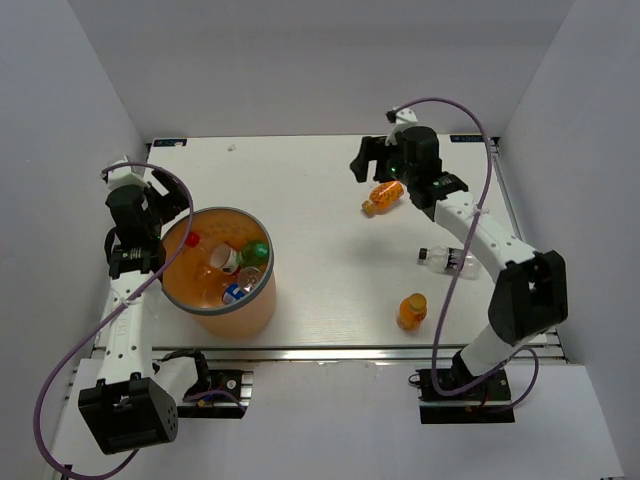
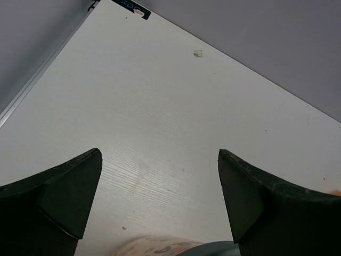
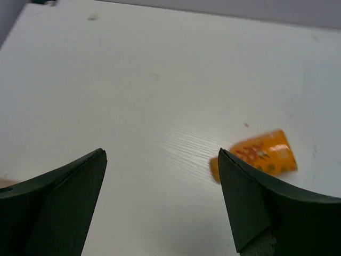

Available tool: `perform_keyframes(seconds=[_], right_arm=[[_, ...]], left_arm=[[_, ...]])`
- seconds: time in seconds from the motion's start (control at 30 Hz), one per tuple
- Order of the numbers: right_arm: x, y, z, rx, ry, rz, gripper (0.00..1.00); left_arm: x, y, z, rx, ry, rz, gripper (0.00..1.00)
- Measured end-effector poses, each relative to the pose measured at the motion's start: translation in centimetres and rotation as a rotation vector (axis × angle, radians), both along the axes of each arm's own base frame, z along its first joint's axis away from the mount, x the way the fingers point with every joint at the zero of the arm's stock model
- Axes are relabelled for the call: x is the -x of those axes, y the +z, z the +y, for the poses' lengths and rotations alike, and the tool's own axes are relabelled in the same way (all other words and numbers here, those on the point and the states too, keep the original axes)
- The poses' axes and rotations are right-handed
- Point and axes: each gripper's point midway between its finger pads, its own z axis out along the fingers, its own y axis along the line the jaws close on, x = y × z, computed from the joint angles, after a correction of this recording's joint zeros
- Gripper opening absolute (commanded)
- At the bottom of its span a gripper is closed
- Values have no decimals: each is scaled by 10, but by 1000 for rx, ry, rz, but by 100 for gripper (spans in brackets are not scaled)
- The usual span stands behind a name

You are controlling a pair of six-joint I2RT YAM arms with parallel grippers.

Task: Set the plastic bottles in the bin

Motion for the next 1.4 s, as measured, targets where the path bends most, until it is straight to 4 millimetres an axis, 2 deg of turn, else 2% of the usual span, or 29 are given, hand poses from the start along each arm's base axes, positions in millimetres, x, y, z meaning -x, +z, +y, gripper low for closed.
perform_keyframes(seconds=[0.1,0.23,0.3,0.37,0.43,0.6,0.73,0.8,0.87,0.9,0.97,1.07,1.13,1.23,1.3,1.4], right_arm=[[-35,-49,-44,-65,-231,179,89],[-65,-136,-93,-77,-534,414,89],[-71,-172,-102,-63,-635,504,89],[-74,-197,-103,-61,-698,561,89],[-78,-209,-99,-90,-741,591,89],[-93,-214,-90,-144,-790,602,89],[-107,-227,-86,-147,-800,609,89],[-109,-236,-86,-135,-803,619,84],[-112,-234,-85,-134,-796,610,77],[-112,-233,-85,-132,-792,609,68],[-111,-231,-83,-129,-764,594,62],[-99,-224,-79,-117,-688,580,58],[-90,-207,-74,-93,-612,559,57],[-84,-151,-53,-98,-457,453,58],[-71,-100,-27,-116,-315,358,59],[-30,-15,31,-137,-72,171,64]], left_arm=[[0,1,0,0,0,-4,98],[-1,1,0,3,1,-5,98],[-1,-1,0,6,2,-1,98],[-2,-2,0,7,2,4,98],[-4,-5,0,8,2,11,98],[-6,-12,2,11,7,32,98],[-6,-14,4,9,18,40,98],[-6,-14,5,7,23,40,98],[-6,-14,5,6,25,38,98],[-6,-14,5,7,24,38,98],[-5,-12,4,6,22,31,98],[-4,-8,4,5,19,21,98],[-4,-7,4,5,19,18,98],[-4,-7,3,5,18,19,98],[-4,-7,3,5,16,18,98],[-4,-7,3,6,16,19,98]])
